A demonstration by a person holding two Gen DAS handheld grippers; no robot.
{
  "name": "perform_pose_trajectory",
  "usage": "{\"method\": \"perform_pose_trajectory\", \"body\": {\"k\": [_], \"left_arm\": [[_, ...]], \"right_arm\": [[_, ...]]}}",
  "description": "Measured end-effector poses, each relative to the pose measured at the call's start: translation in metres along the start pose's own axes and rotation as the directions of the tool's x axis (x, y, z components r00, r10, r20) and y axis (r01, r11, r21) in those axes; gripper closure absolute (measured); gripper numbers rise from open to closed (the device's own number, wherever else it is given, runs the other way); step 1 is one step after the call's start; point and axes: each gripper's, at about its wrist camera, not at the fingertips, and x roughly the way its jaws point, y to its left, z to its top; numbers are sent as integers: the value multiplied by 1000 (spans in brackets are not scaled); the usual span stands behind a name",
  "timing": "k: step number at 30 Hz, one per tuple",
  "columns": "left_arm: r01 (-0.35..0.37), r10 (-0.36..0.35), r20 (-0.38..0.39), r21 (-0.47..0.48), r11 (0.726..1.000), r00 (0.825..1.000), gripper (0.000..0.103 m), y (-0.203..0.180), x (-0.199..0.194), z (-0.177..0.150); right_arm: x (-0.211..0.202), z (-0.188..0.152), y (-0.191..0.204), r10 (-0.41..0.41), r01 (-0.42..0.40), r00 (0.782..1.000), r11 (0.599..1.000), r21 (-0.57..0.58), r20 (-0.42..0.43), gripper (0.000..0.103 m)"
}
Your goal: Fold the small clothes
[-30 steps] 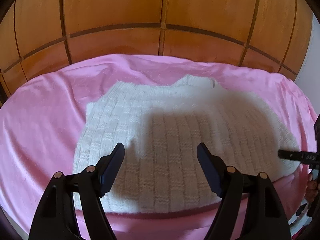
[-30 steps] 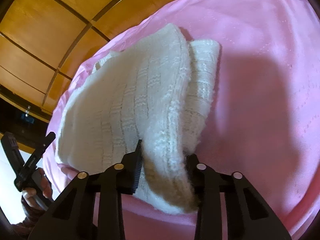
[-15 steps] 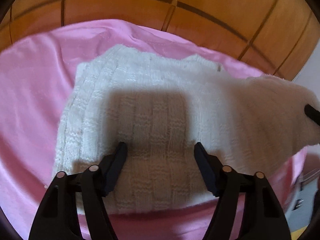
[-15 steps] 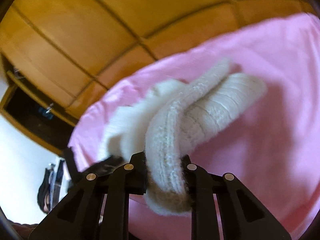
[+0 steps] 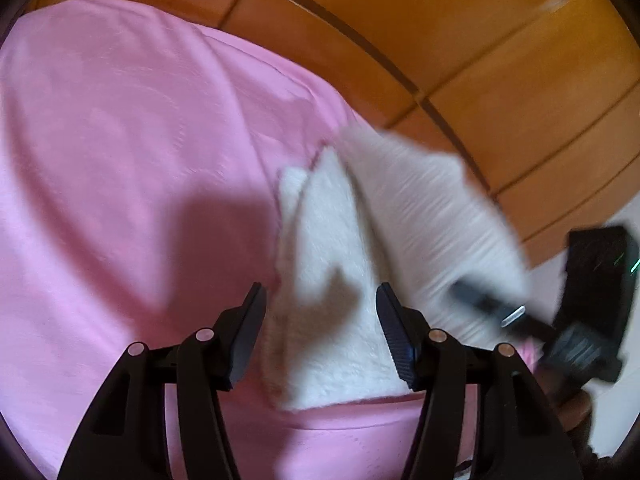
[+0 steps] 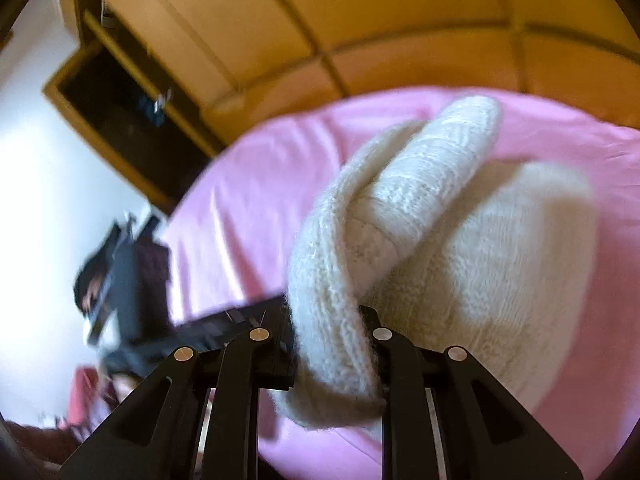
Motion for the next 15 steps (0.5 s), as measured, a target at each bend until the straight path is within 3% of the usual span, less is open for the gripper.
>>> {"method": "perform_pose_trajectory", "body": {"k": [4,6,8,9,12,15], "left_arm": [[75,-75,0,-31,997,997,41,3,-5,5],[108,-109,-6,-29,994,994,38,-2,-4,9],[144,-145,-21,-43,989,989,33,-7,2,16],[164,-166,-32,-53,985,986,32,-10,6,18],[186,-190,-75,-51,981,979,28,-19,18,23],[165,-169,-120,-45,985,978,27,-24,30,31]], "right_arm": [[23,-12,17,-69,67,997,993,-93,-20,86],[17,-14,23,-62,62,998,990,-128,3,76],[-3,-21,25,-16,21,999,989,-145,39,41],[-15,-23,25,5,6,998,988,-151,66,37],[-52,-36,21,6,14,991,990,-143,136,36],[-81,-58,-3,-66,83,983,992,-91,170,36]]}}
